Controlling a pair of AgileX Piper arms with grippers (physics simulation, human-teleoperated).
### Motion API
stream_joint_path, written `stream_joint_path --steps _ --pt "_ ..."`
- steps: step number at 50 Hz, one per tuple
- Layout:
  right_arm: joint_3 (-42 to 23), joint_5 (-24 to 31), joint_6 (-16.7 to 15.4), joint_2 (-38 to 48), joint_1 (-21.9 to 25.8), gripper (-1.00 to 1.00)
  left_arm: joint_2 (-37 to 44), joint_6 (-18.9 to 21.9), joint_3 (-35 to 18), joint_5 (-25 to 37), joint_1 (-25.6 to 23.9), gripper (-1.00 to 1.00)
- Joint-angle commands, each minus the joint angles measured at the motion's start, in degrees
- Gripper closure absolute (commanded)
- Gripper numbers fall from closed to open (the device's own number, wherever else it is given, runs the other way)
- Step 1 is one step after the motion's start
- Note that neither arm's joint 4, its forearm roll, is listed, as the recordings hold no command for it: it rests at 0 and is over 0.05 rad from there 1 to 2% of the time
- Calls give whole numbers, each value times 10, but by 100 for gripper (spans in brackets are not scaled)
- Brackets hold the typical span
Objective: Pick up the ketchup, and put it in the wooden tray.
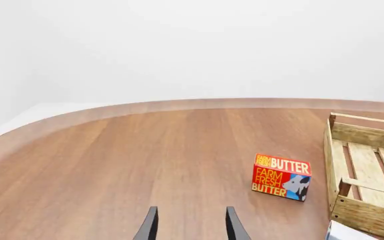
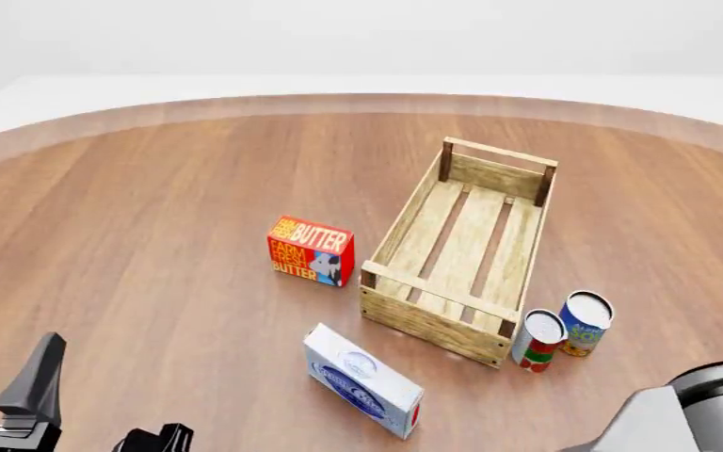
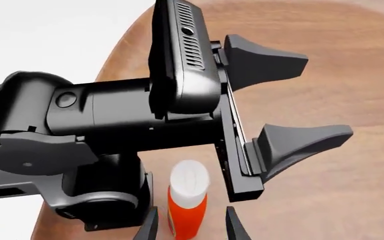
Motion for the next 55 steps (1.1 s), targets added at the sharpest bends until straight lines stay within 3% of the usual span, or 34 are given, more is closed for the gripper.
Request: stream_joint_path --steps 1,23,45,46,55 --pt "-23 0 1 35 2 -100 0 0 0 0 0 -100" --pt "-47 -13 21 97 4 -100 0 0 0 0 0 -100" --pt "-56 -16 20 119 -2 -100 0 0 0 0 0 -100" --pt "-56 -16 19 118 -3 100 0 0 0 0 0 -100" --pt "-43 -18 16 102 5 100 0 0 0 0 0 -100"
